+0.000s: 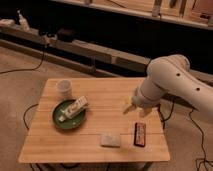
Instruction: Push the ceramic bowl across the table
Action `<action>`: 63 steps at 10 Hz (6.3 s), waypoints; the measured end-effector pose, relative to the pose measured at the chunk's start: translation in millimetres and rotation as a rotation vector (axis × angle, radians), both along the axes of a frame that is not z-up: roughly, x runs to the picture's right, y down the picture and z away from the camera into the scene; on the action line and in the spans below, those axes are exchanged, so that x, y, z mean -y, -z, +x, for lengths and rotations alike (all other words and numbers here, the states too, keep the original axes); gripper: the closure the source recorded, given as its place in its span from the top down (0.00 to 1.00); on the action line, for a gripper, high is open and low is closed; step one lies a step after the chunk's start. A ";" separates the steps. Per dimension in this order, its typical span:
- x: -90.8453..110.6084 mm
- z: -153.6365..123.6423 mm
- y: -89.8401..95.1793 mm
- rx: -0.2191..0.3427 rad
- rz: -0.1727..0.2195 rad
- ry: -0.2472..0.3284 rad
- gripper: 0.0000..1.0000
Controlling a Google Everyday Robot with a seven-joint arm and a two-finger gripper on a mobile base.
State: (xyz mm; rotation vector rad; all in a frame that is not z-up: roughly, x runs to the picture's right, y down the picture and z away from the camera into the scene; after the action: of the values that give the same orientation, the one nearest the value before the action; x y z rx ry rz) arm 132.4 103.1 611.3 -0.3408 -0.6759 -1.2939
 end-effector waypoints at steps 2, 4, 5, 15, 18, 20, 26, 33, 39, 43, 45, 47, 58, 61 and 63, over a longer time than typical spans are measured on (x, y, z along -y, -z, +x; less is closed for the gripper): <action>0.0 0.0 0.0 0.000 0.000 0.000 0.53; 0.0 0.0 0.0 0.000 0.000 0.000 0.53; 0.0 0.0 0.0 0.000 0.000 0.000 0.53; 63.2 -181.8 -119.3 0.167 0.064 0.393 0.48; 57.3 -253.2 -133.0 0.250 0.056 0.432 0.20; 51.4 -288.4 -138.4 0.284 0.053 0.337 0.02; 47.6 -292.2 -139.4 0.290 0.048 0.322 0.00; -57.8 -346.6 -164.9 0.336 -0.039 0.400 0.00; -95.1 -340.8 -191.9 0.259 -0.057 0.457 0.00; -110.5 -311.7 -205.4 0.191 -0.098 0.444 0.00; -115.9 -288.6 -214.3 0.145 -0.121 0.430 0.00; -112.8 -263.1 -221.8 0.093 -0.129 0.414 0.00; -88.0 -162.2 -255.4 -0.107 -0.150 0.421 0.00; -86.4 -132.1 -256.8 -0.144 -0.162 0.413 0.00; -88.5 -111.3 -255.9 -0.170 -0.174 0.401 0.00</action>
State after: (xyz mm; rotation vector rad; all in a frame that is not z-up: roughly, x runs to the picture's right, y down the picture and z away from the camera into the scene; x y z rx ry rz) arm 21.0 191.6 867.2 -0.7495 -0.5939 -1.5663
